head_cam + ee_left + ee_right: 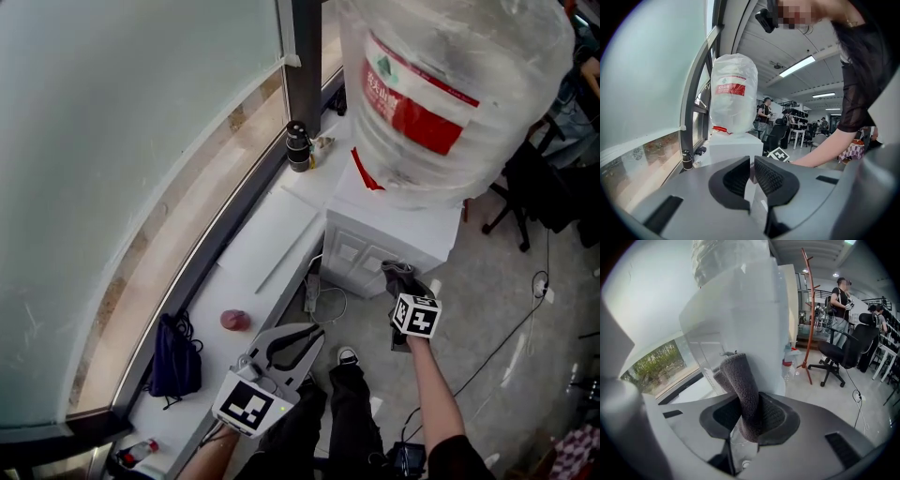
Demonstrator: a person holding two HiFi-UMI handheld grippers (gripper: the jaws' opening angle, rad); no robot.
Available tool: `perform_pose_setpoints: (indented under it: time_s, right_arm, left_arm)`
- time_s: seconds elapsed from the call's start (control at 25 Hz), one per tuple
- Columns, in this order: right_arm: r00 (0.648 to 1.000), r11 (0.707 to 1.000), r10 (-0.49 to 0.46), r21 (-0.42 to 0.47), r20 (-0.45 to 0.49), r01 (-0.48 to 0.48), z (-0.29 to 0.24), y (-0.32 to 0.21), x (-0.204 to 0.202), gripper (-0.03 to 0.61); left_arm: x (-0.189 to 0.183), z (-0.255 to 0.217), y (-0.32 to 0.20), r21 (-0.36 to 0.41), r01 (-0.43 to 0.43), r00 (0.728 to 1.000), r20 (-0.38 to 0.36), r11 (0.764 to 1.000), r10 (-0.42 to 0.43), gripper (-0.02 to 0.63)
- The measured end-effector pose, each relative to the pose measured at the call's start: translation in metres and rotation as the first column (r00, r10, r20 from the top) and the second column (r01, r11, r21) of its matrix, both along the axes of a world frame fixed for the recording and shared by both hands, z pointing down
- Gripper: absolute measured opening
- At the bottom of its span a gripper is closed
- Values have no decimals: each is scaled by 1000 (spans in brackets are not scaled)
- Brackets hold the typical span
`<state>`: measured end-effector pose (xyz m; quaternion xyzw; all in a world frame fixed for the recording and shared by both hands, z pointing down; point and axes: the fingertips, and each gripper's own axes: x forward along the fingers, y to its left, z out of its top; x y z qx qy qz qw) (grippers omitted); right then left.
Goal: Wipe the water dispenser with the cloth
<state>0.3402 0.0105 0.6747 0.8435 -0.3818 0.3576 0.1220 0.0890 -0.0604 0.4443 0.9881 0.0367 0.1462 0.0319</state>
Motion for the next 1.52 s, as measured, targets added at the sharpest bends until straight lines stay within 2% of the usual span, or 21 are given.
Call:
perform_pose_setpoints:
  time_s: [0.28,0.48,0.64,0.72,0.84,0.92,1.08,1.32,1.44,1.52]
  right_arm:
    - [999,993,-31,-114,43,36,100,-13,-1,110]
    - [996,982,-52,-180,66,64,165,-20,2,110]
    - [994,961,-75,-259,84,94,201,-18,0,110]
    - [992,959,-82,-262,97,105,202,-19,-2,109]
    - [980,969,-150,-177,129,172,168,-25,-16,106]
    - [966,963,-223,-121,134,239,131,-25,-30,106]
    - [948,945,-312,-82,57,316,33,-32,-39,106]
    - [925,927,-371,32,-80,374,-102,-55,-51,106]
    - [915,919,-378,60,-143,389,-144,-66,-53,107]
    - [918,924,-362,67,-162,376,-155,-72,-49,107]
  left_arm:
    - [14,60,-9,-6,44,999,14,999,-44,43]
    - [26,92,-9,29,22,999,29,999,-23,43]
    - [27,112,-11,20,52,998,19,998,-52,43]
    - [26,119,-12,11,66,997,27,998,-66,43]
    - [22,117,-8,-8,68,997,42,998,-67,43]
    - [18,106,-4,-28,67,997,45,997,-66,43]
    - [13,75,-3,-47,65,997,32,997,-64,43]
    - [-4,37,-12,-26,79,997,25,997,-78,43]
    - [-12,25,-16,-18,85,996,20,996,-85,43]
    - [-17,22,-20,-11,92,996,20,996,-91,43]
